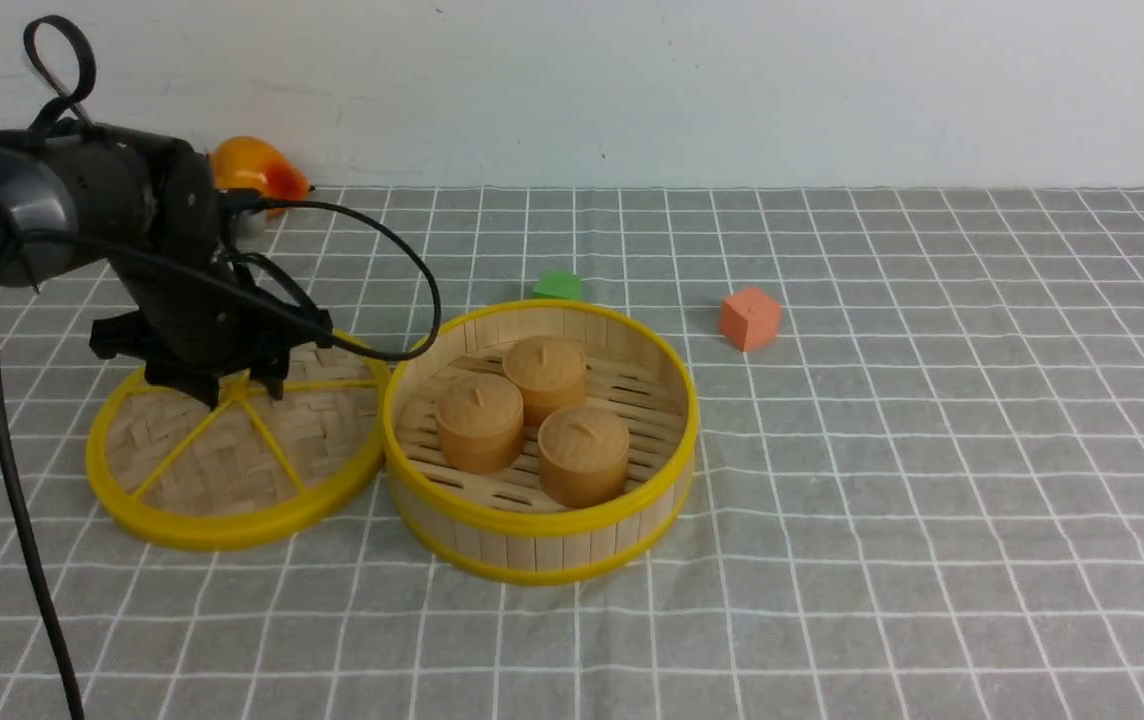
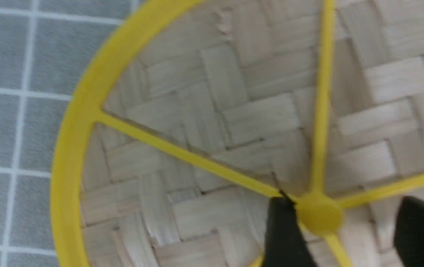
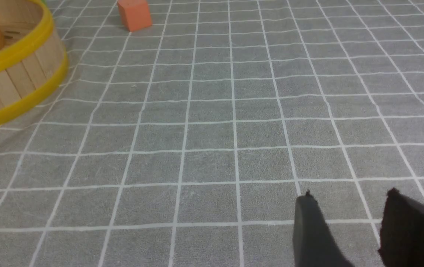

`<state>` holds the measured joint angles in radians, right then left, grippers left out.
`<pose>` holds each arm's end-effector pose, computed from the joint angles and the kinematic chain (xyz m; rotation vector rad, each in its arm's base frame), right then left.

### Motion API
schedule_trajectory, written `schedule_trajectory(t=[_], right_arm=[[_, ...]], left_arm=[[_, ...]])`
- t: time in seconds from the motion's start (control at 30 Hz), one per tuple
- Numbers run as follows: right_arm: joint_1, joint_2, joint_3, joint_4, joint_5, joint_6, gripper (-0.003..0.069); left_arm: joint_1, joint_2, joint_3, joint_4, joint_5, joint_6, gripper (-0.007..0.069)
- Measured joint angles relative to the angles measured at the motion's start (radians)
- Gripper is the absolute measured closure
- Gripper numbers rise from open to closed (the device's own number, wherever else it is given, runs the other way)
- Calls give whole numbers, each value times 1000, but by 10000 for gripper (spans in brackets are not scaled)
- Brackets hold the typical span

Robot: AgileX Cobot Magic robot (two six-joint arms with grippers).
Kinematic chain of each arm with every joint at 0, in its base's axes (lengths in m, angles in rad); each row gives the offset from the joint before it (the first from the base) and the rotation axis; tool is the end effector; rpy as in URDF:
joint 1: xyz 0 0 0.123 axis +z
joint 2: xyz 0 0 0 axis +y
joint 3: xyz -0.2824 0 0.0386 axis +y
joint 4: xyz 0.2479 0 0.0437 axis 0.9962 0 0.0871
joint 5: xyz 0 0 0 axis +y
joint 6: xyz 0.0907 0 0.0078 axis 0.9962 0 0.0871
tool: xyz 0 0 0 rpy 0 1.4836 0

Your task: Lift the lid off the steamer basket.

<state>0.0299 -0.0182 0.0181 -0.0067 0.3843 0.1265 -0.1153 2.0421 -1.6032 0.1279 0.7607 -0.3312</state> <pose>0.0518 0.0013 0.1734 0.0862 1.8670 0.1014 0.4439 -0.0433 0.2101 -0.1919 2.6645 0.0052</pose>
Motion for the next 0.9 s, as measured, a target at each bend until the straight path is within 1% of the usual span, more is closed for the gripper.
schedule_trajectory(t=[0.03,0.07,0.17,0.23,0.27,0.33,0.4,0.5,0.53,0.57,0.6,0.67,0.7,0.73,0.77,0.8,0.83,0.9], right_arm=[[0,0,0,0,0,0,415],[0,0,0,0,0,0,415],[0,0,0,0,0,0,415],[0,0,0,0,0,0,415],[0,0,0,0,0,0,415],[0,0,0,0,0,0,415],[0,0,0,0,0,0,415],[0,0,0,0,0,0,417],[0,0,0,0,0,0,417],[0,0,0,0,0,0,417],[0,0,0,0,0,0,417],[0,0,0,0,0,0,417],[0,0,0,0,0,0,417],[0,0,0,0,0,0,417],[0,0,0,0,0,0,417],[0,0,0,0,0,0,417],[0,0,0,0,0,0,417],[0,0,0,0,0,0,417]], left_arm=[[-4,-35,1,-15,-2,15,132],[-5,-62,1,-24,-4,28,109],[-6,-151,1,-51,-8,60,97],[-6,-244,6,-88,-27,78,137],[-6,-254,6,-88,-27,78,137],[-6,-381,40,-163,-96,92,237],[-6,-490,102,-231,-172,134,324],[-6,-693,244,-348,-319,247,468],[-6,-777,321,-397,-387,301,510],[-6,-846,376,-429,-431,331,550],[-6,-860,405,-444,-451,361,565],[-6,-1045,609,-540,-566,458,637],[-6,-1045,609,-546,-572,464,637],[-6,-1156,739,-587,-617,510,637],[-6,-1213,808,-608,-636,533,637],[-6,-1224,821,-610,-640,538,637],[-6,-1297,909,-627,-655,561,637],[-6,-1390,1016,-636,-659,580,637]])
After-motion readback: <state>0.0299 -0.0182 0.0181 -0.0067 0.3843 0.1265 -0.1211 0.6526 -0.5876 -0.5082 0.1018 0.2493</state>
